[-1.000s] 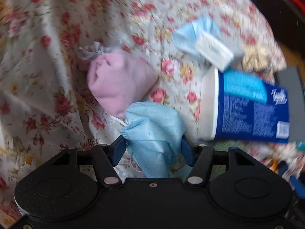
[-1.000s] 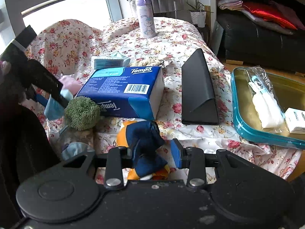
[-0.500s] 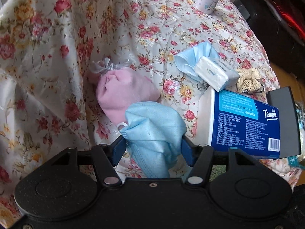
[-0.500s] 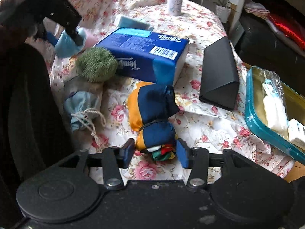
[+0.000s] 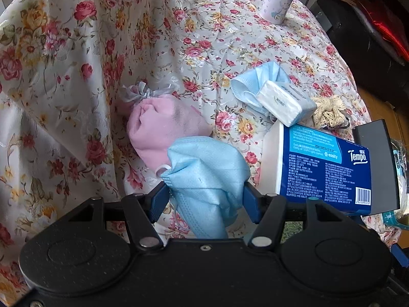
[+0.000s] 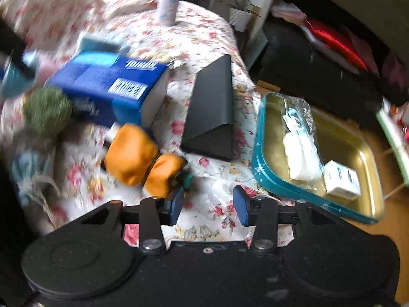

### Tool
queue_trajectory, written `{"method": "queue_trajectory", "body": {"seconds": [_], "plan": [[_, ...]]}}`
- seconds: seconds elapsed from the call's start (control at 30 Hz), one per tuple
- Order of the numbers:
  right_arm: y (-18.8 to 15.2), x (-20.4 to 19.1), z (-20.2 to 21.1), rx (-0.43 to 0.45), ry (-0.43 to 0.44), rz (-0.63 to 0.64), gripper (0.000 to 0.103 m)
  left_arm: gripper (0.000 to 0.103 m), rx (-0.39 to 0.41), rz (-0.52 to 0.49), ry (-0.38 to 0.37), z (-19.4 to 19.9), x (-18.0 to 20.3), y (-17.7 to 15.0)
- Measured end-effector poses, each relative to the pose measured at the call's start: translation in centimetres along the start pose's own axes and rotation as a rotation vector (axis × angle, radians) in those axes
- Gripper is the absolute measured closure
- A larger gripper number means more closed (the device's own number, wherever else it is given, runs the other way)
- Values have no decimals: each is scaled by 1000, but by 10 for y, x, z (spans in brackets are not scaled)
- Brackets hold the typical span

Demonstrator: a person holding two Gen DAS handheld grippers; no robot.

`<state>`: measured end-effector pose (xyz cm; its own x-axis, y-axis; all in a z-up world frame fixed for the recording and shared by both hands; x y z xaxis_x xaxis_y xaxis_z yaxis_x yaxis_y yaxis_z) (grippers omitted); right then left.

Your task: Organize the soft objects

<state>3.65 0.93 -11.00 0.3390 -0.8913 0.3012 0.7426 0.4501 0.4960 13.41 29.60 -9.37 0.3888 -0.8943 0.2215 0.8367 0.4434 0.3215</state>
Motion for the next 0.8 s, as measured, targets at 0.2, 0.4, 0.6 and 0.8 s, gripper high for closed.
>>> {"method": "queue_trajectory", "body": {"seconds": [0.2, 0.4, 0.6, 0.8], "plan": [[0, -22, 6, -17, 161, -126, 15, 45, -2, 4, -7, 0, 0, 0], [10, -55, -4, -69, 264, -231, 9, 45, -4, 8, -15, 1, -1, -1], [14, -76, -5, -107, 328, -193, 19, 45, -6, 14, -24, 1, 0, -1], [9, -54, -16, -140, 73, 45, 57, 45, -12, 29, -43, 2, 0, -2]]}}
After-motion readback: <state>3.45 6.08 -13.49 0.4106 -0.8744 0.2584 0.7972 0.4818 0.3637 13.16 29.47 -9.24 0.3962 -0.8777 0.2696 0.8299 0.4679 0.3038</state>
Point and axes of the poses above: each gripper's, at about its wrist camera, not at the fingertips, and z roughly against the way its jaws point, x to its right, y to its top, the point moved 8 cm from there along -z, roughly the way its jaws point, and after that the axes turned 15 degrees about z, right-handed, at the moved point
